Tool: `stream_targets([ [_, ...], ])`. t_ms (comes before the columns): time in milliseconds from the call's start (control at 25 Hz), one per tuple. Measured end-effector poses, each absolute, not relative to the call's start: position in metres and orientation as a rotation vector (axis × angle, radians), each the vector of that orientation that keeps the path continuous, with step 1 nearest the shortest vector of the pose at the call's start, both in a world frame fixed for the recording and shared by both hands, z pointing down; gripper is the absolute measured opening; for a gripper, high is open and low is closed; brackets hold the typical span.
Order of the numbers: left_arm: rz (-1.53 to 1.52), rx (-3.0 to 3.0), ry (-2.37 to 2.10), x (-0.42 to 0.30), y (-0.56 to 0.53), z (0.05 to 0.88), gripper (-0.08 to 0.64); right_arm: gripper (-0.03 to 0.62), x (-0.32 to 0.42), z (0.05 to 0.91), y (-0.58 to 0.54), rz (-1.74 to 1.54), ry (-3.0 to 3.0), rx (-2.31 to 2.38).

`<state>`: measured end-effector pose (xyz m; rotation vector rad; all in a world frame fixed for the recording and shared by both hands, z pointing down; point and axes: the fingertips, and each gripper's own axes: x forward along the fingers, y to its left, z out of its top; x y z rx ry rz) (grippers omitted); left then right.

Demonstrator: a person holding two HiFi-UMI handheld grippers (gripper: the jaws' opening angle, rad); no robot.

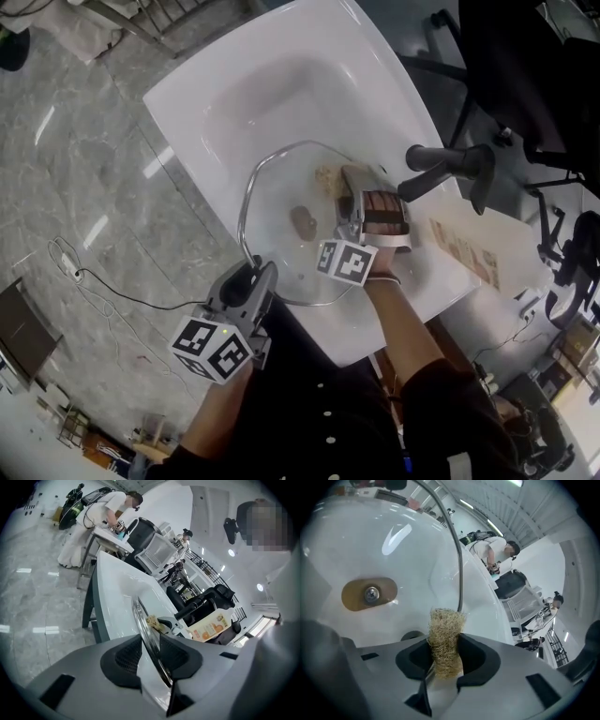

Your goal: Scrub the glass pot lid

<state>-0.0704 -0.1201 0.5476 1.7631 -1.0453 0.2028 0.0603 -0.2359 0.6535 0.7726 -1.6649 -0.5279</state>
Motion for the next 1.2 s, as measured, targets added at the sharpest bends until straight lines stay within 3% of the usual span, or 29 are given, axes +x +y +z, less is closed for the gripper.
stream_targets([
  [1200, 0.264, 1.798, -1.130, -0.071, -0.120, 0.548, 0.138, 0.144, 0.104, 0.671, -0.163, -0.189, -1.559, 0.677],
])
